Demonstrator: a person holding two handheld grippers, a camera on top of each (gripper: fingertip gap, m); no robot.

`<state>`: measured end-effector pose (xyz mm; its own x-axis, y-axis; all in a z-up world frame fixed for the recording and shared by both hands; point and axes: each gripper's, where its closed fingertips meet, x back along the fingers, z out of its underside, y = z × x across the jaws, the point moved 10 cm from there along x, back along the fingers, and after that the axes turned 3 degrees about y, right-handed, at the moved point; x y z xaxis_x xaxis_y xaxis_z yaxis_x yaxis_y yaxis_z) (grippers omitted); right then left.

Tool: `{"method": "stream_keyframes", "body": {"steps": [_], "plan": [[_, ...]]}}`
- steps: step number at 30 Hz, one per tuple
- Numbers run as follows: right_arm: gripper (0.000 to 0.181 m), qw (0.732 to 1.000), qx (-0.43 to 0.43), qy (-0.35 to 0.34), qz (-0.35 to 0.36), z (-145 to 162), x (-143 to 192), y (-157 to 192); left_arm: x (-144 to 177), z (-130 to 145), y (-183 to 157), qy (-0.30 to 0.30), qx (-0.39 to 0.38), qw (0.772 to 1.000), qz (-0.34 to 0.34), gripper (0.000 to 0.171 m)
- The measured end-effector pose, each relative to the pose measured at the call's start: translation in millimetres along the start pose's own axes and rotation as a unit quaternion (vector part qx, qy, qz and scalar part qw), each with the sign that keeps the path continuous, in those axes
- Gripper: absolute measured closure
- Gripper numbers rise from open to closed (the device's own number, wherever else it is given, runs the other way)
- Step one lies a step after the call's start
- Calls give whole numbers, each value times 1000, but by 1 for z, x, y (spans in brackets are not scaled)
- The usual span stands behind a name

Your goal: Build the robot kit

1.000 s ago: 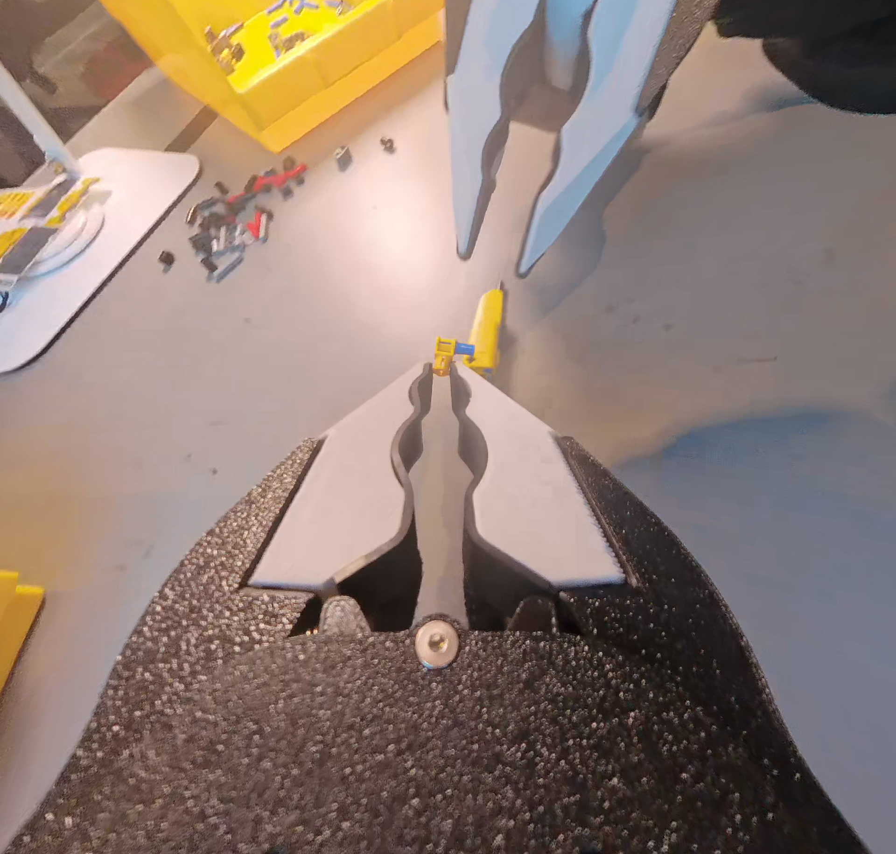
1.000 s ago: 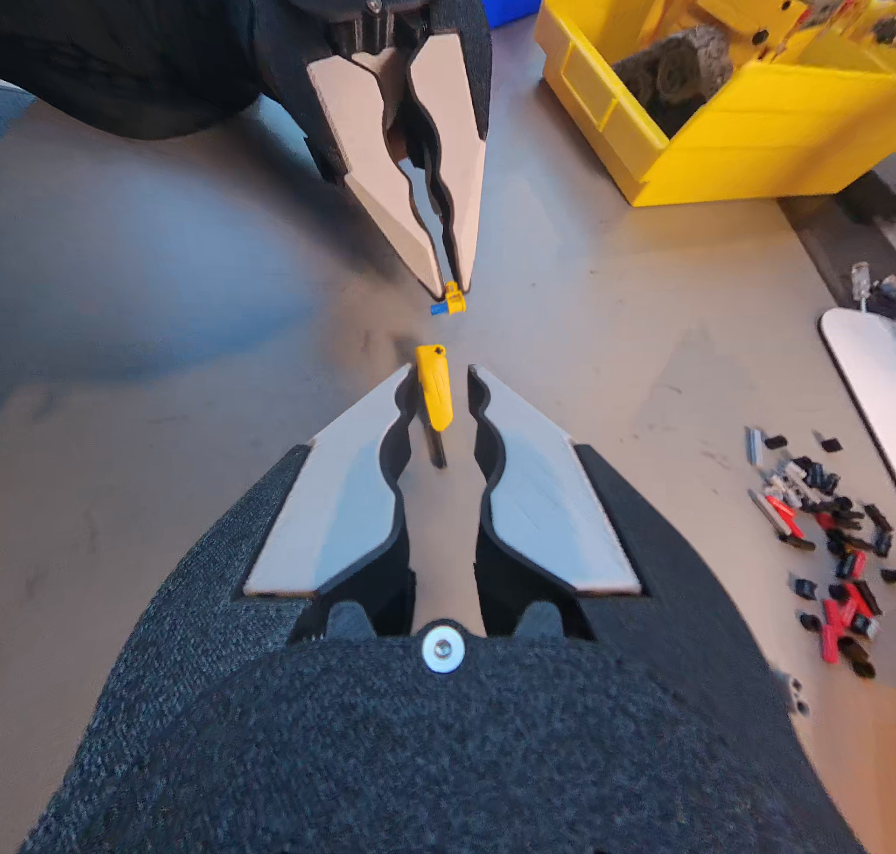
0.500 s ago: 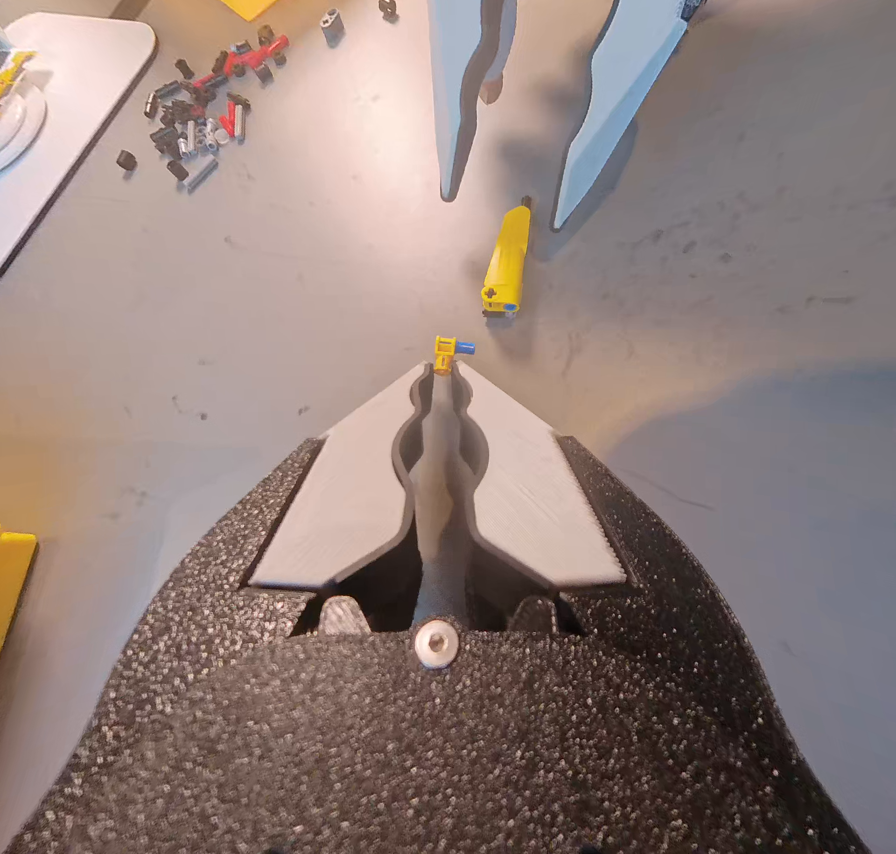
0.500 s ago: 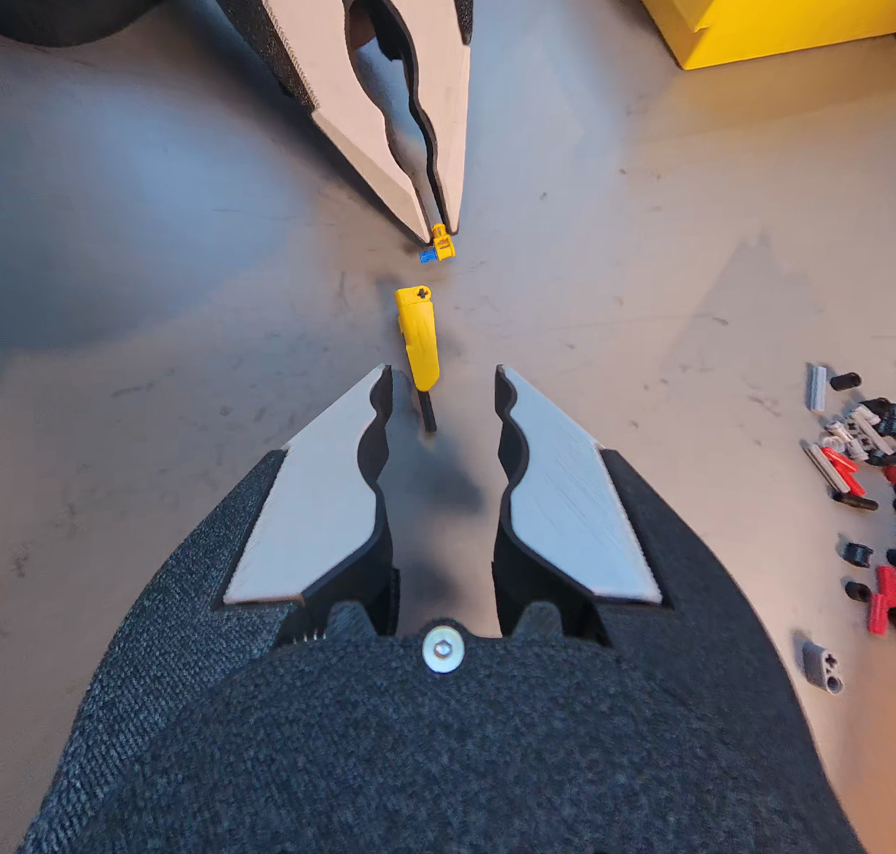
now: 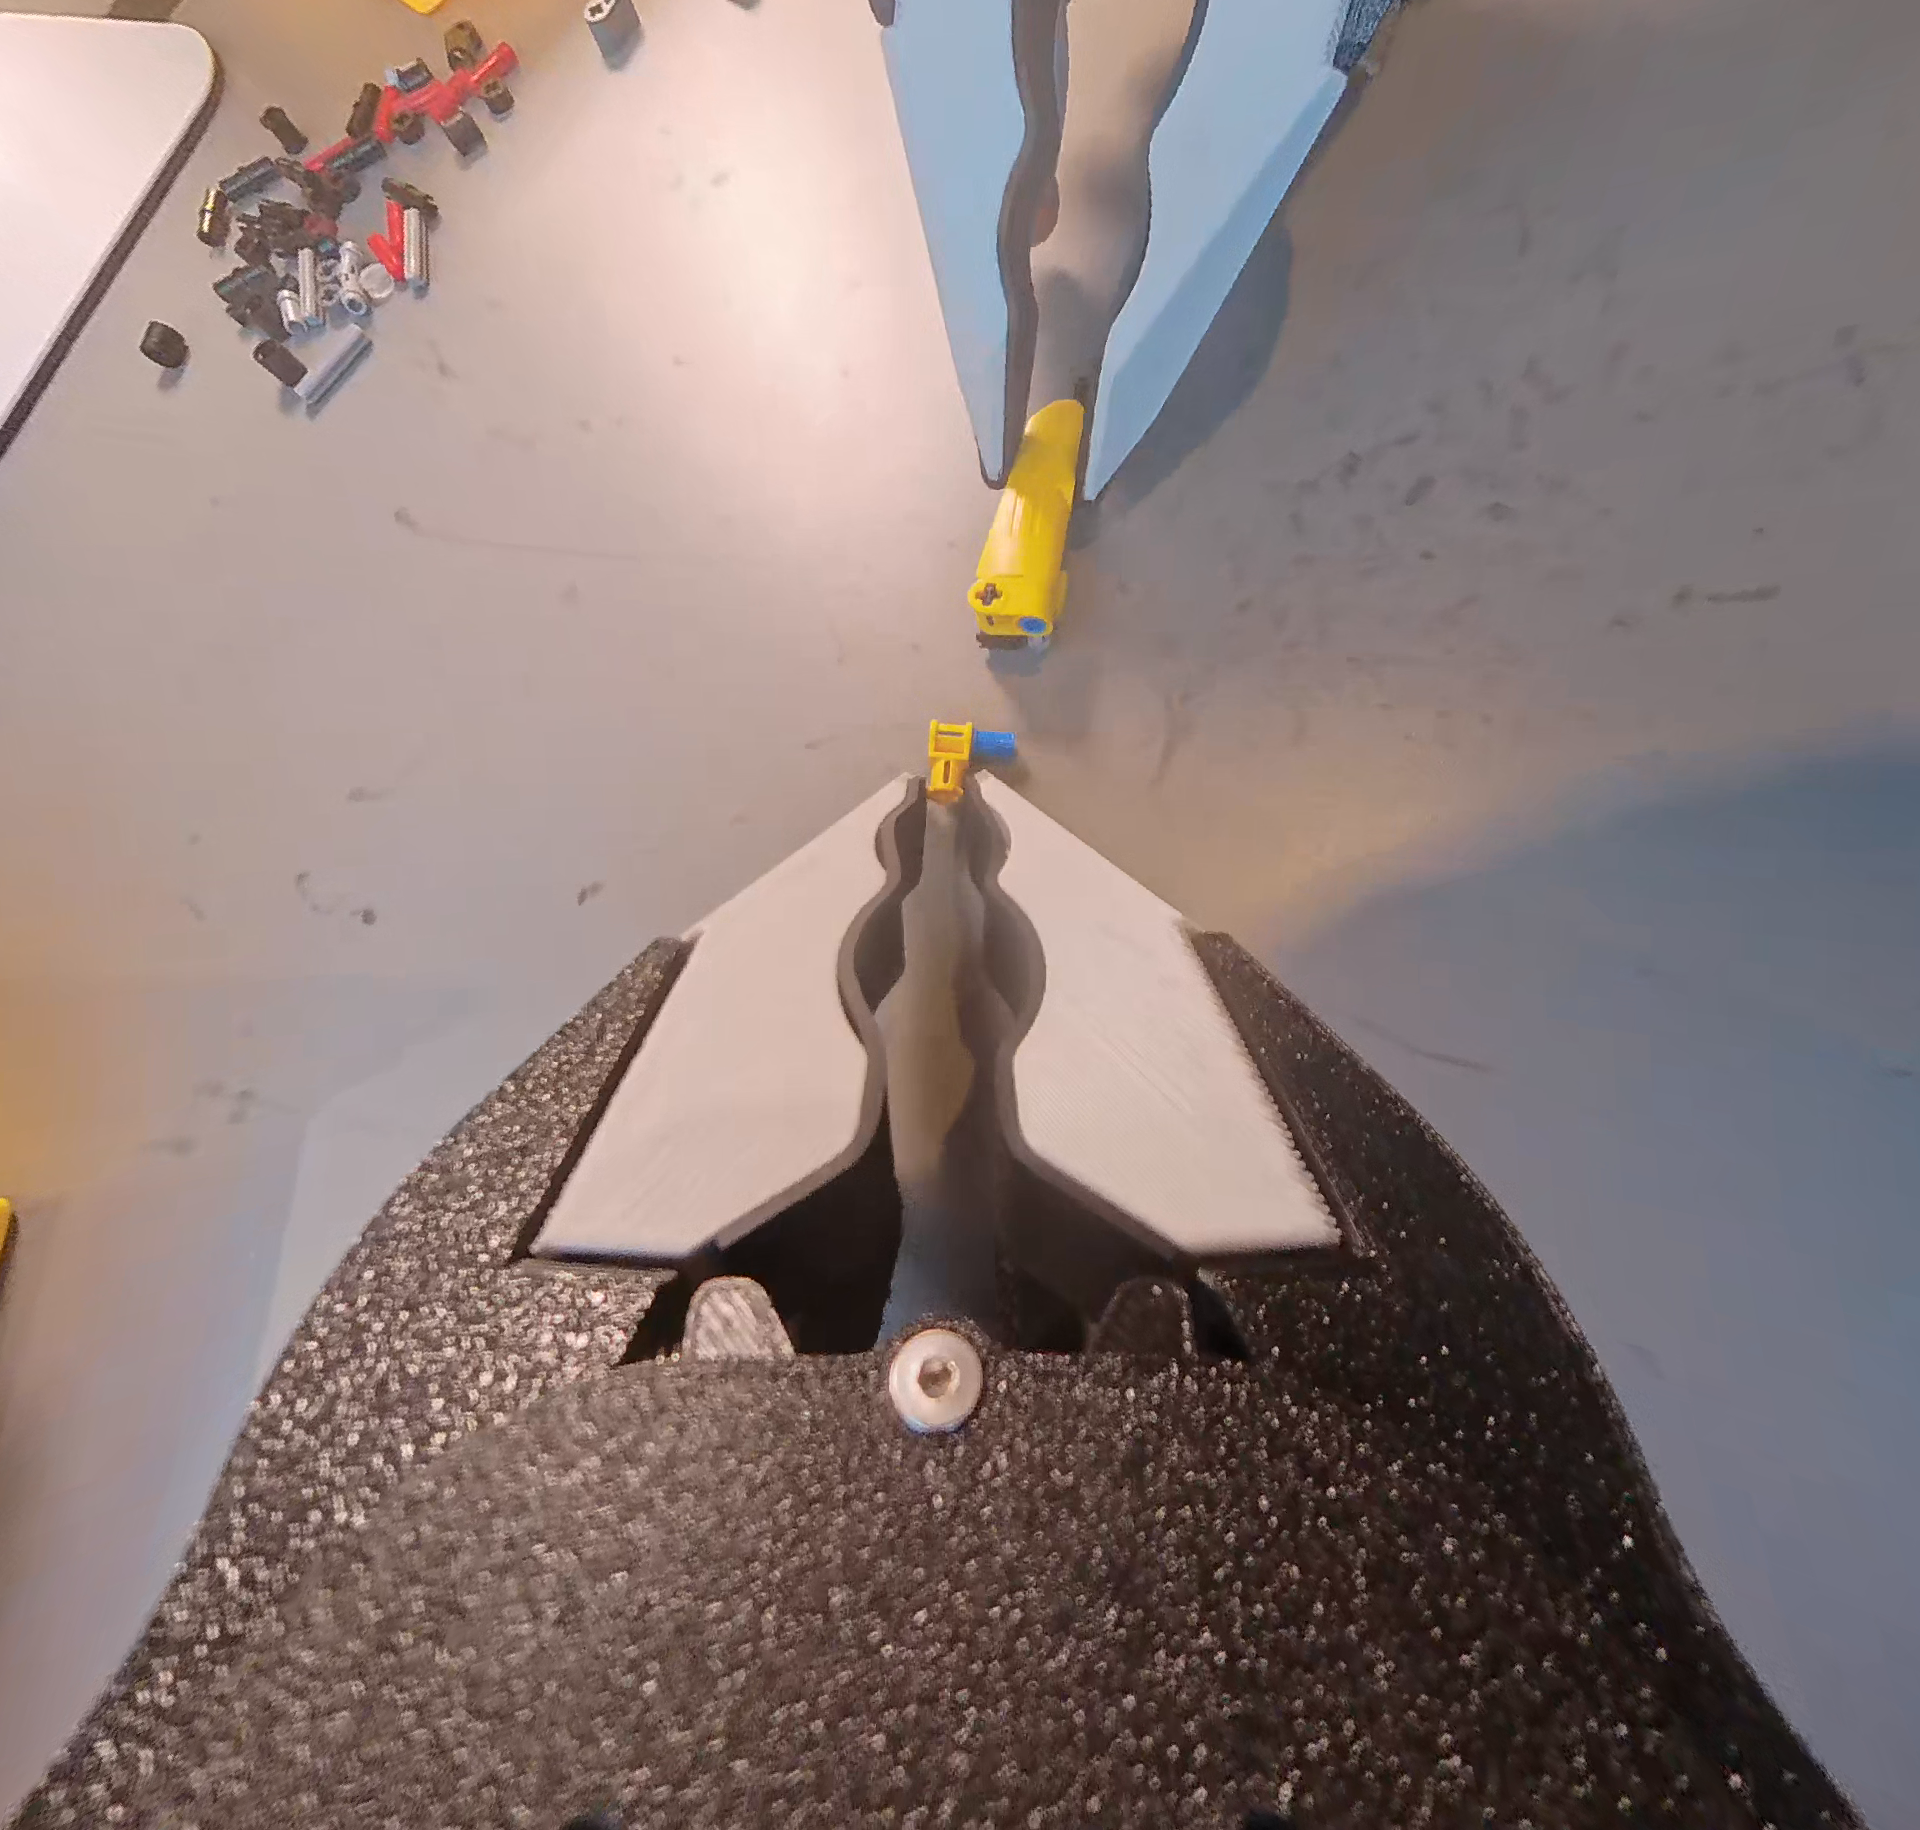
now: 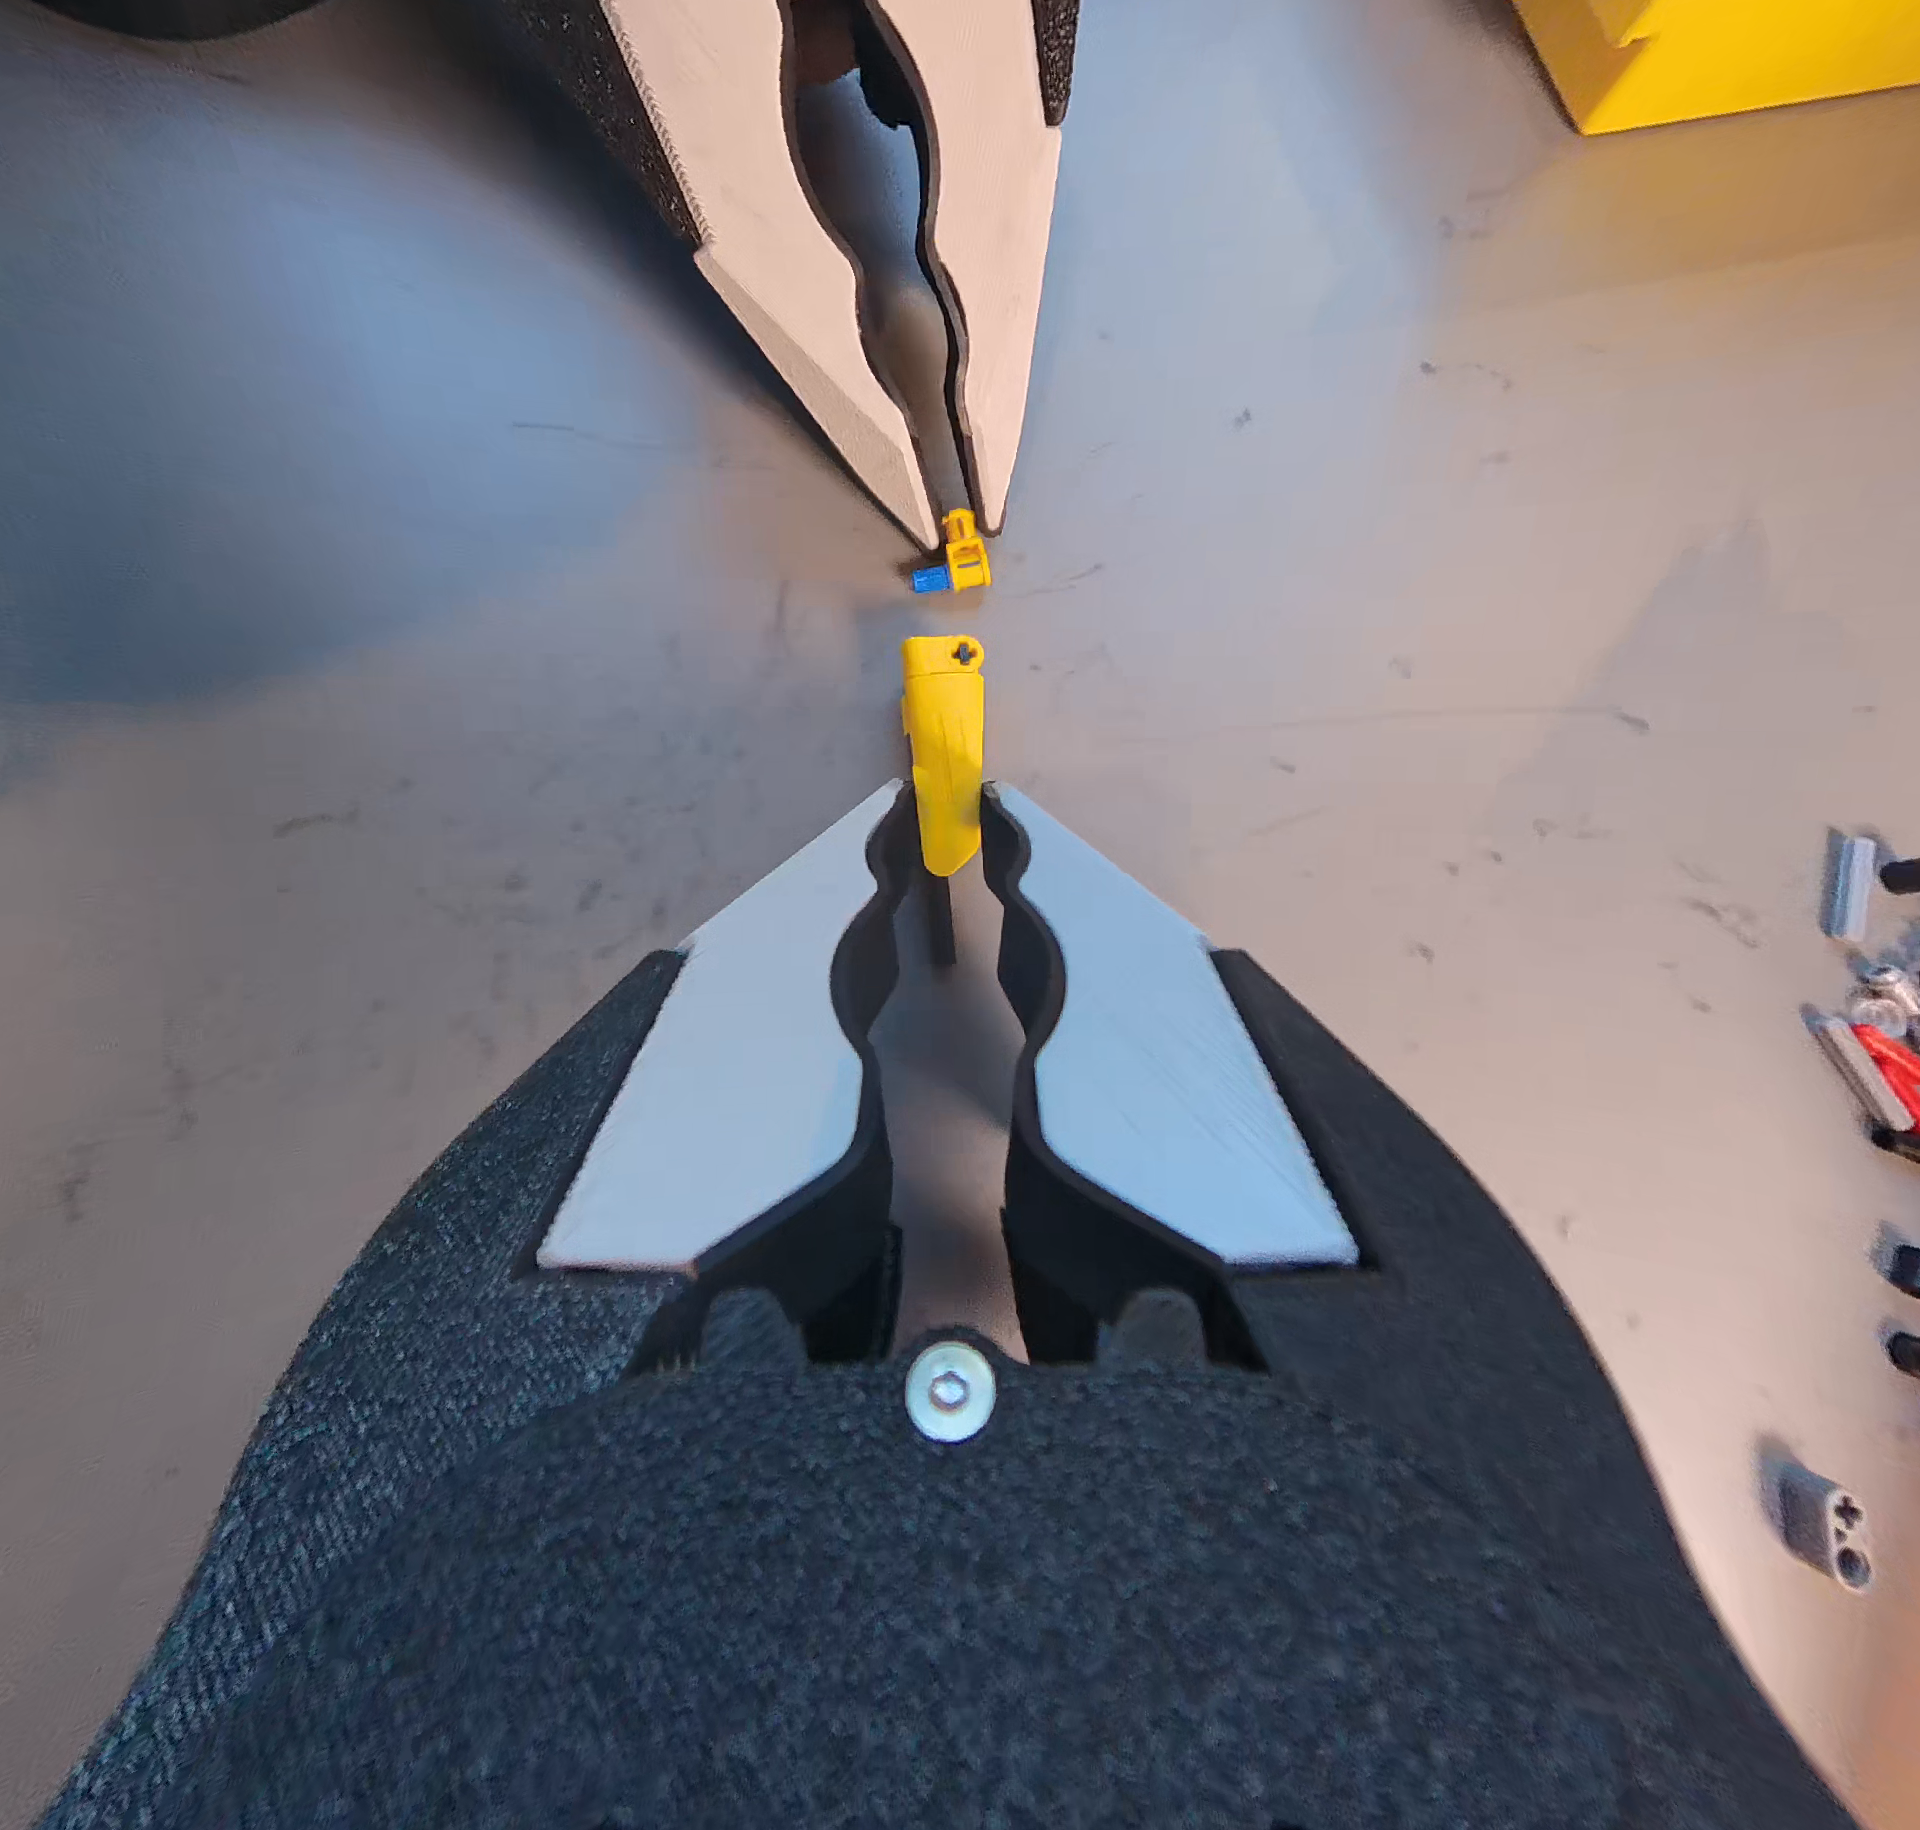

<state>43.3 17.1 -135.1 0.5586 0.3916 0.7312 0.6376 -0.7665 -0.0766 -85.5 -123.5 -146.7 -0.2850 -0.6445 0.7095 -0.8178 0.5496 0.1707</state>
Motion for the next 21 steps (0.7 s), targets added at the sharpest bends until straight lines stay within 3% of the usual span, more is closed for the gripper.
{"method": "stream_keyframes", "body": {"steps": [7, 21], "plan": [[169, 995, -72, -51, -54, 11, 11, -9, 1, 2, 2, 1, 27, 1000, 16, 165], [169, 981, -124, -104, -105, 13, 20, -13, 6, -2, 3, -35, 77, 994, 63, 165]]}}
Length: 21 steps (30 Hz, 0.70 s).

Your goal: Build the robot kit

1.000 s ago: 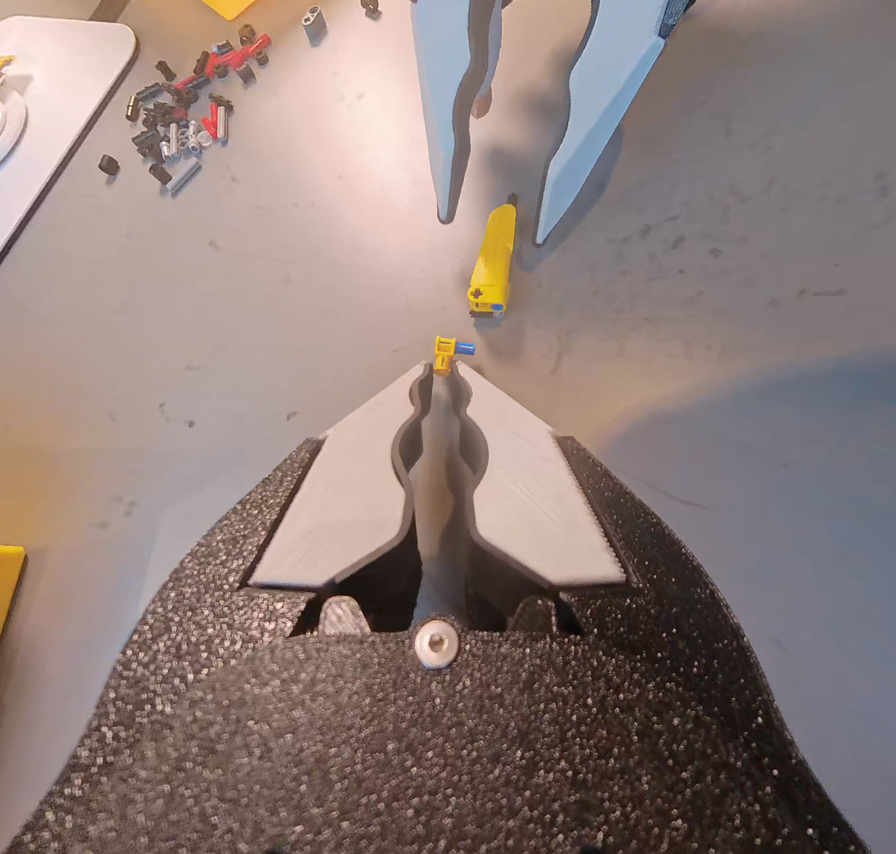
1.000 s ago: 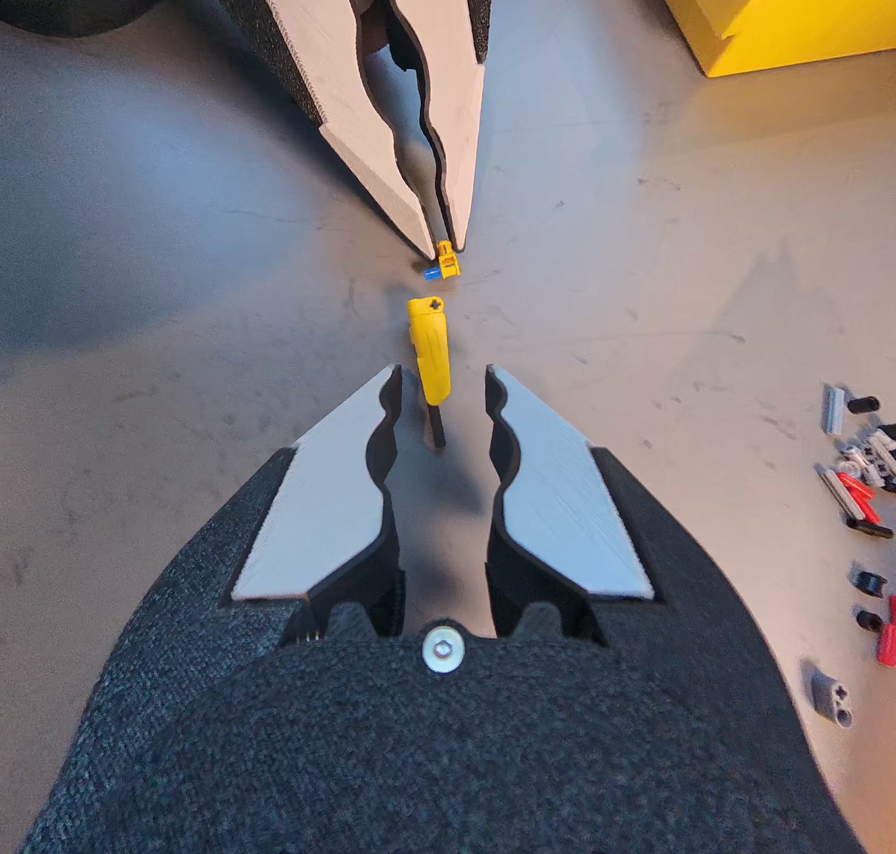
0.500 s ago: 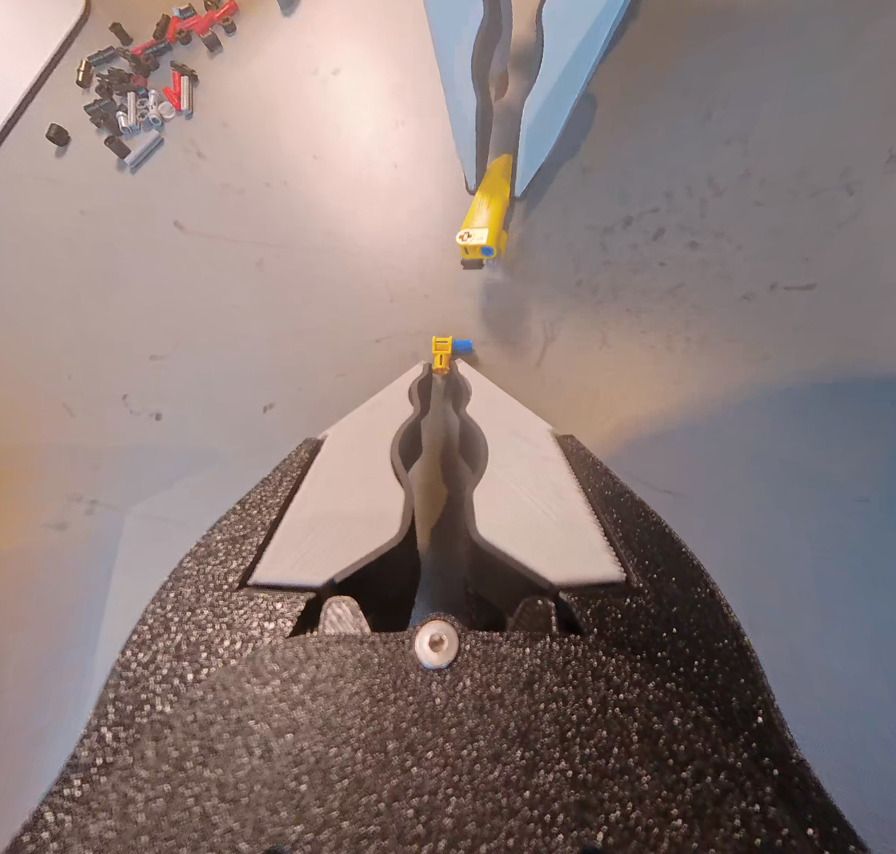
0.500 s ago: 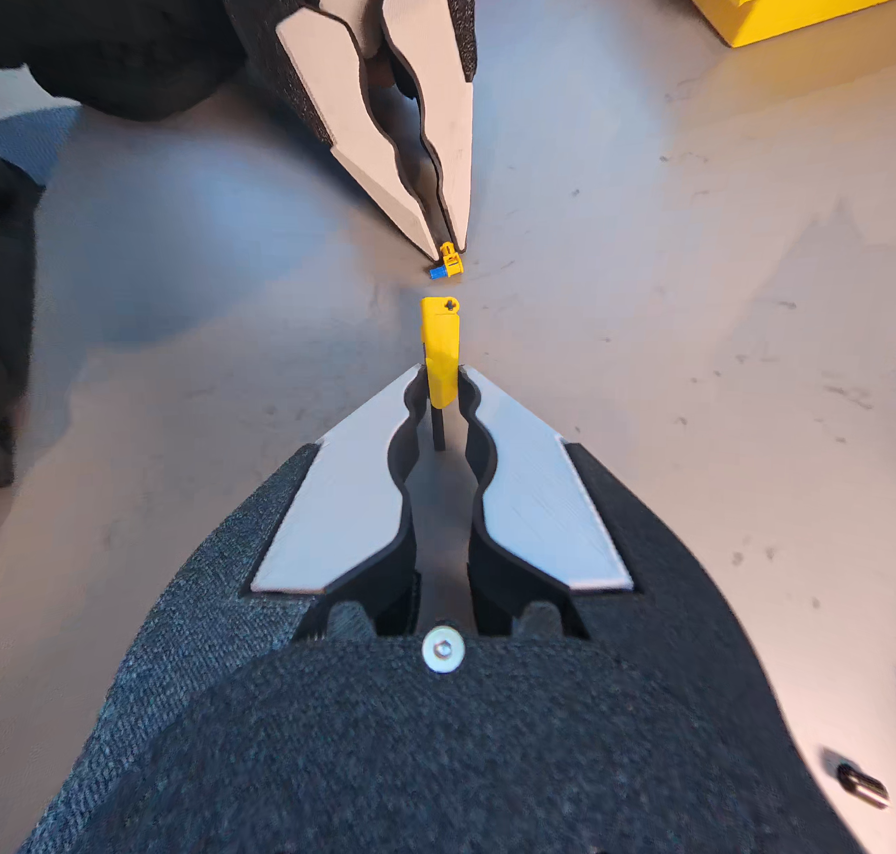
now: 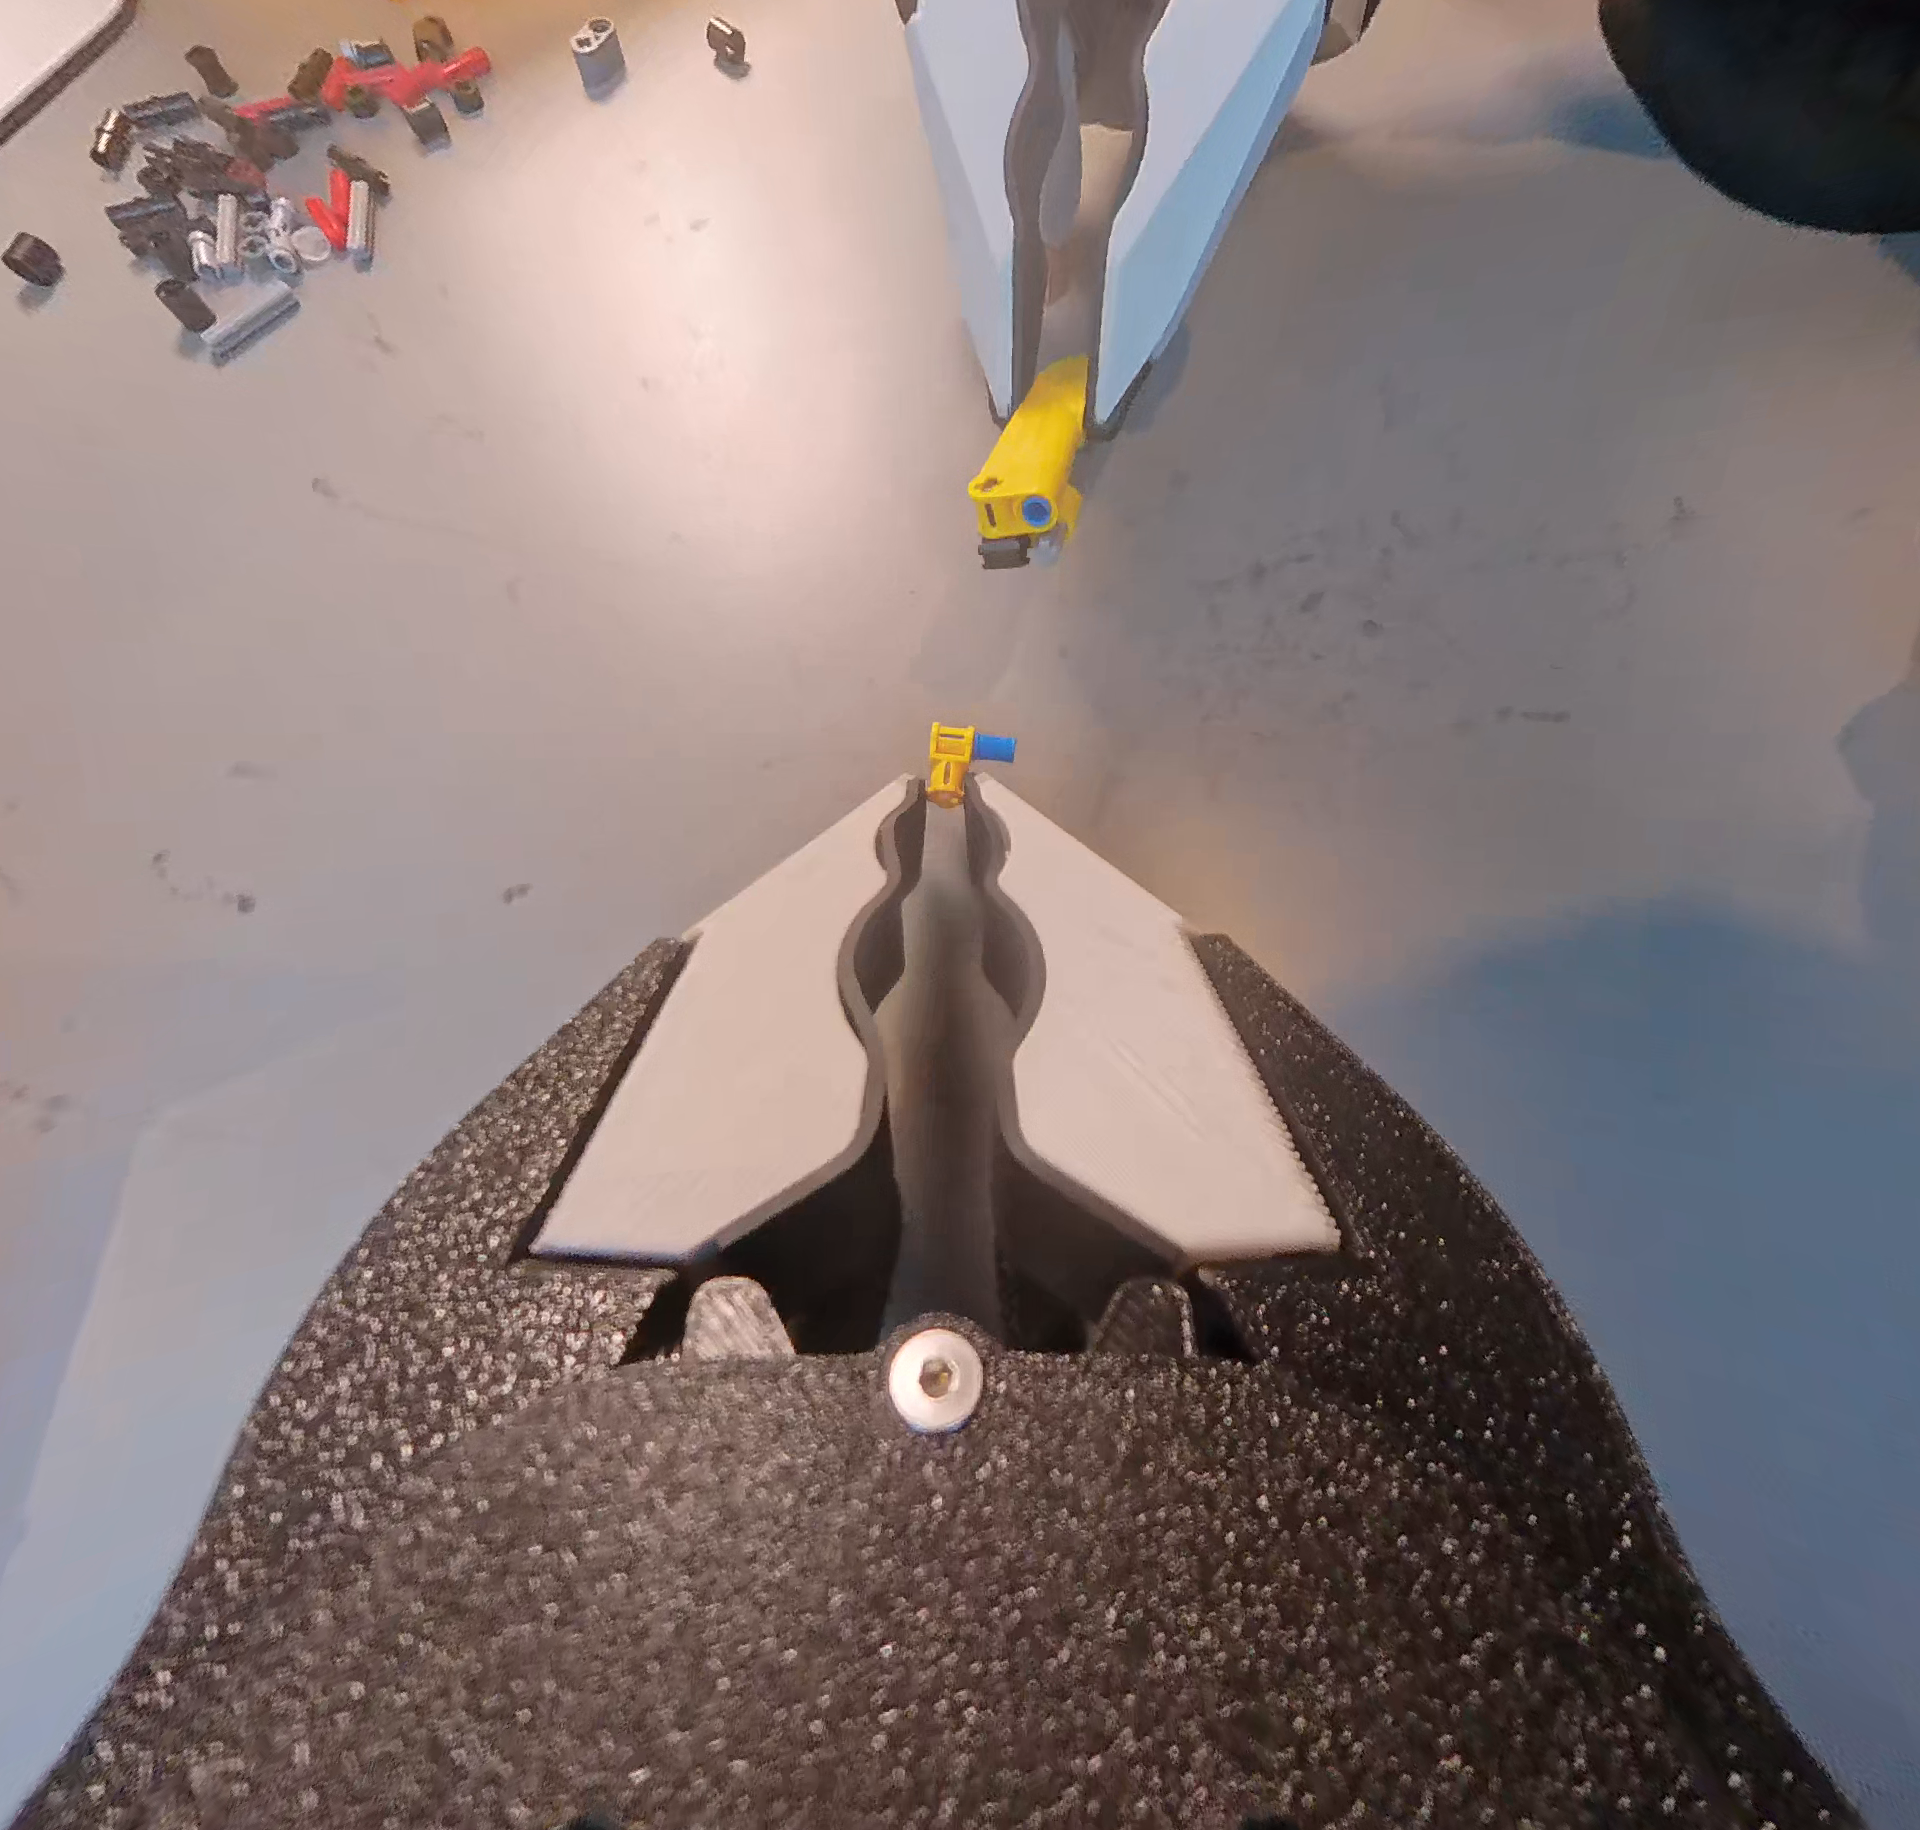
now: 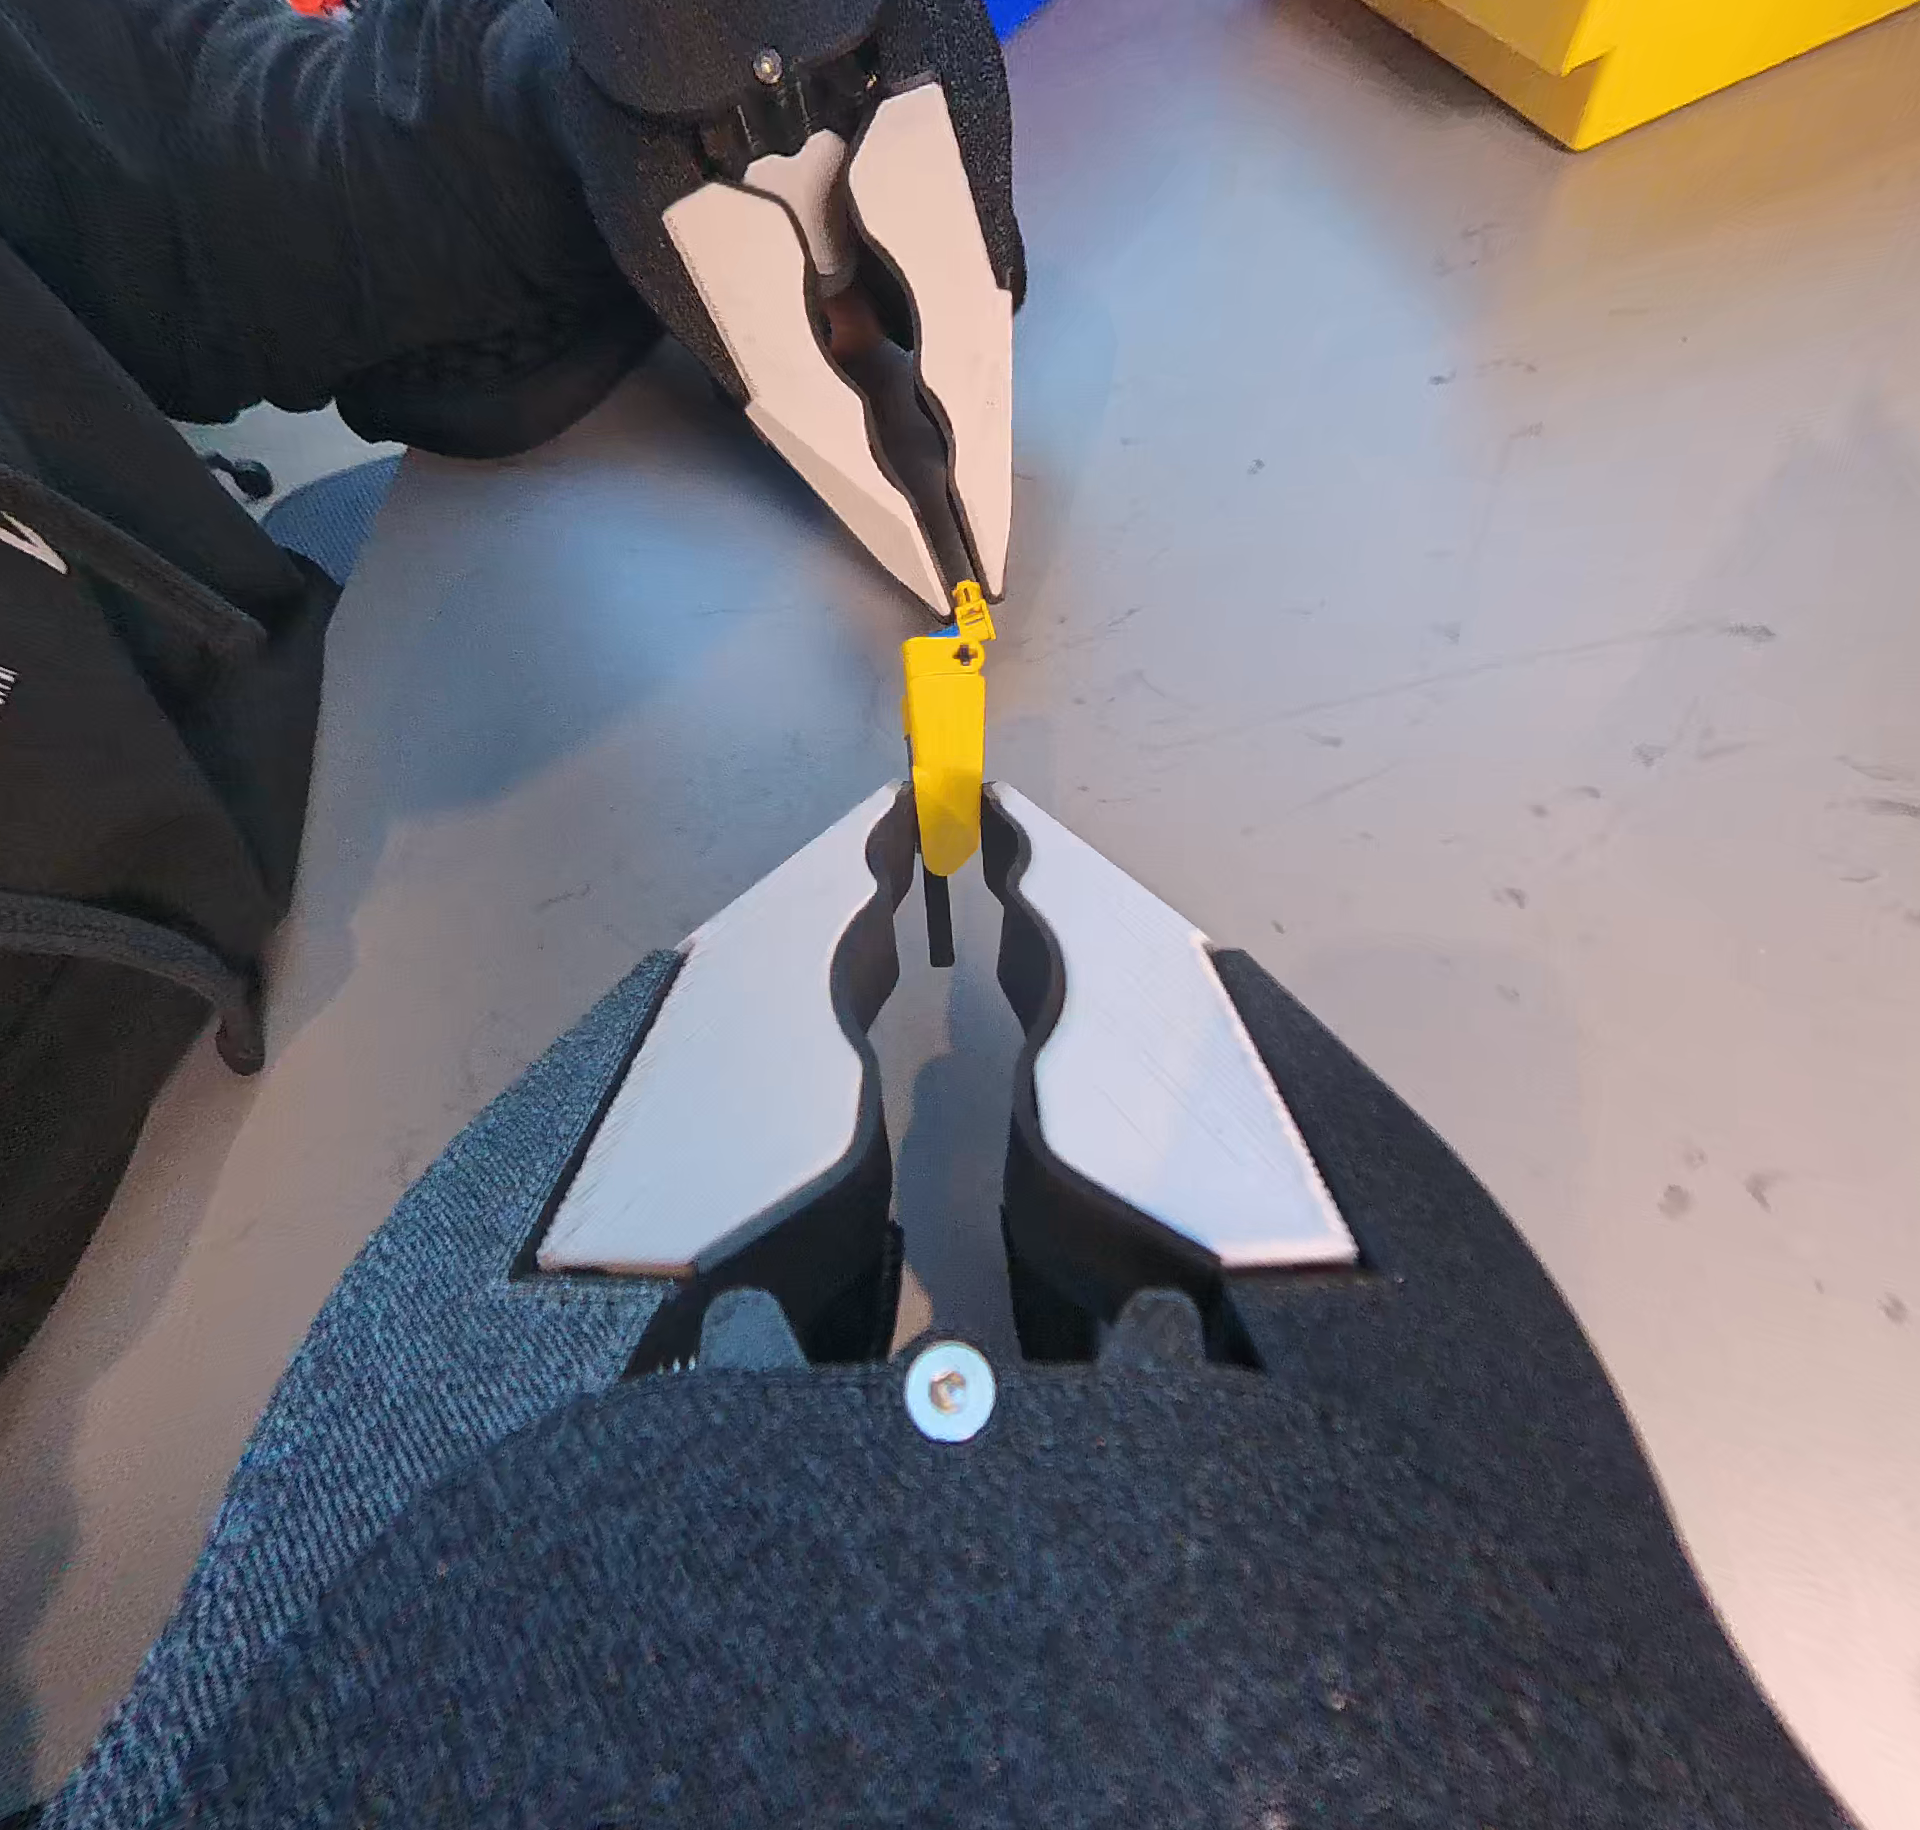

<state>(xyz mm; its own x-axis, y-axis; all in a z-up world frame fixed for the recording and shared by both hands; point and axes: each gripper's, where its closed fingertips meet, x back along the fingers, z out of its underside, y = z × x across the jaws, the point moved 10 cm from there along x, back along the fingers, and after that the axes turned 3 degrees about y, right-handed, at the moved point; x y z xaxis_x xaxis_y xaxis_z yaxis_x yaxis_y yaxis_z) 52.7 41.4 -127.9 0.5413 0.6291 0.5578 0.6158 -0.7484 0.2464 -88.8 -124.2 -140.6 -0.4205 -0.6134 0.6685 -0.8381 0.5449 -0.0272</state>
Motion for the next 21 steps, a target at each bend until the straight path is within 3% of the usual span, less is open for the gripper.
{"method": "stream_keyframes", "body": {"steps": [11, 21], "plan": [[169, 992, 58, 78, 78, 2, -8, 2, -5, 3, -4, 35, -37, 999, -18, 165], [169, 983, 105, 107, 104, 2, -14, 9, 4, -6, -5, -35, -5, 999, 18, 165]]}}
